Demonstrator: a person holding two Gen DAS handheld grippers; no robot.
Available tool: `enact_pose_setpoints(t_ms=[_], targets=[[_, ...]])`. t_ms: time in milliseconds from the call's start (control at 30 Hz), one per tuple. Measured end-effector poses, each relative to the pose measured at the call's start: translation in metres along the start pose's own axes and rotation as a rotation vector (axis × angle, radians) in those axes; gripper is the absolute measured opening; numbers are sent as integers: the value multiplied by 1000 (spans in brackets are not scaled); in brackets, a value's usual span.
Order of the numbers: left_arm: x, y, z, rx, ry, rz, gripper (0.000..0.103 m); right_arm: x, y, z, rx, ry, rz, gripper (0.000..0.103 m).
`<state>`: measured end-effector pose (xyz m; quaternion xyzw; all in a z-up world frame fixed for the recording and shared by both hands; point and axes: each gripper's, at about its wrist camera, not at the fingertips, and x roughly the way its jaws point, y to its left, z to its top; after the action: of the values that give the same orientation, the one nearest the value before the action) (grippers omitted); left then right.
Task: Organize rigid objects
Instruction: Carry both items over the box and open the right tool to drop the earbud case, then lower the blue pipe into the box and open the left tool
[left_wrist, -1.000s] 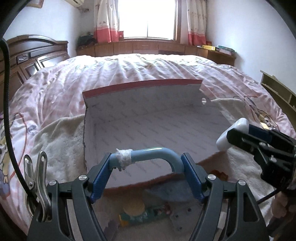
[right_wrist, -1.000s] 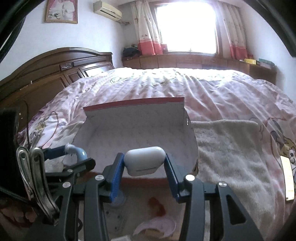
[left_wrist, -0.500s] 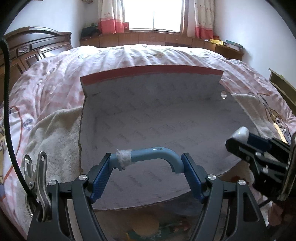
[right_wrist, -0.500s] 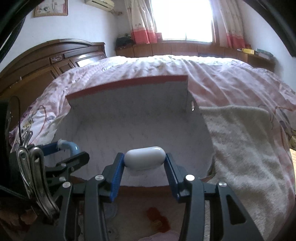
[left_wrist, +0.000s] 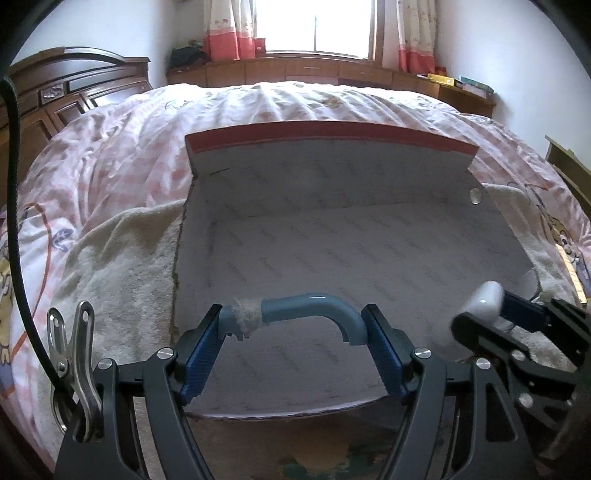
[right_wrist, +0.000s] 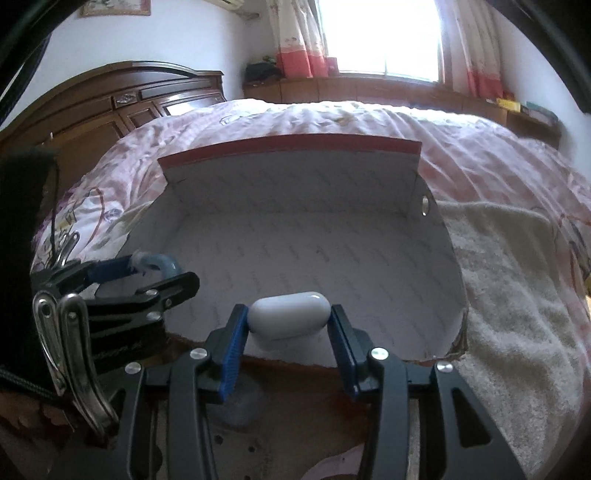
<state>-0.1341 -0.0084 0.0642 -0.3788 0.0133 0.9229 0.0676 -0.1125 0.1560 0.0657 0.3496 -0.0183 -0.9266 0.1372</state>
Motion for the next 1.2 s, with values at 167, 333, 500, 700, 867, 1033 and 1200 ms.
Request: enact_pose_setpoints(t_ms=[167, 333, 500, 700, 867, 1033, 1200], targets=[[2, -9, 3, 10, 2, -9, 75, 4, -16, 7, 33, -6, -30, 46], [7, -13, 4, 0, 17, -20, 75, 7, -33, 12, 72, -6, -48, 46], [11, -15, 3, -9, 43, -20, 75, 10, -41, 15, 93, 11, -48, 46], [12, -16, 3, -21, 41, 15, 76, 13, -37, 17, 75, 17, -54, 60], [12, -16, 2, -21, 40, 18, 76, 10, -38, 17, 76, 12, -51, 66], [7, -17, 1, -18, 25, 18, 76, 2, -44, 18, 112, -3, -35, 69], [1, -21, 2, 8, 8, 31, 85, -5, -45, 17, 119, -14, -29, 71]])
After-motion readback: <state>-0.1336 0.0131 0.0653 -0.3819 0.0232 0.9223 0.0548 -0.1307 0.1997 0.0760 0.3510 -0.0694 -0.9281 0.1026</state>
